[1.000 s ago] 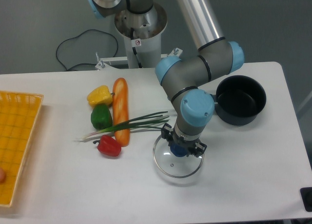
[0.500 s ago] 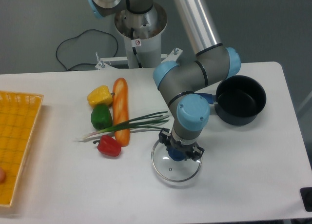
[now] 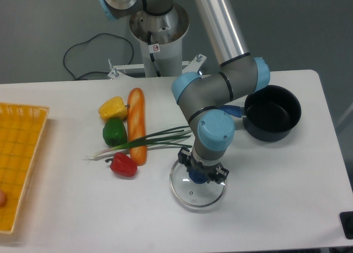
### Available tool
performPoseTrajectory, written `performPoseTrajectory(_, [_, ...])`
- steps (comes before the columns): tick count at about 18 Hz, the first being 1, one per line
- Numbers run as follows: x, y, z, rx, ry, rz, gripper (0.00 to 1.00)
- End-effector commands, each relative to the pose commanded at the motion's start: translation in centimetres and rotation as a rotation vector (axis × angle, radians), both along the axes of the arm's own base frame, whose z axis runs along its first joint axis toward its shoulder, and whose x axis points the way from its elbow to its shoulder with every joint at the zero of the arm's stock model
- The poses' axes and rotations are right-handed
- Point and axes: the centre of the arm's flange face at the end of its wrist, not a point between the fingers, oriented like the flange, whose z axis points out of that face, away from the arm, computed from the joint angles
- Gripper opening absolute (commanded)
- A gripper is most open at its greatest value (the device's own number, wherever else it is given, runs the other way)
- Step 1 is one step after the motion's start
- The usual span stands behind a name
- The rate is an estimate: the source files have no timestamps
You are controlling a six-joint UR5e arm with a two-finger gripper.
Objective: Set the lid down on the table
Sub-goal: 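Lower the glass lid flat onto the table beside the pot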
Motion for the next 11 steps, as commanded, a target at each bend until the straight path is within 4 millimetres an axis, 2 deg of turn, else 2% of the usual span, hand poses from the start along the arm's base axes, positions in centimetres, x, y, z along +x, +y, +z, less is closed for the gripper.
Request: performPoseTrajectory(11, [0.33, 0.48, -0.76, -0.003, 0.001, 0.003, 0.56])
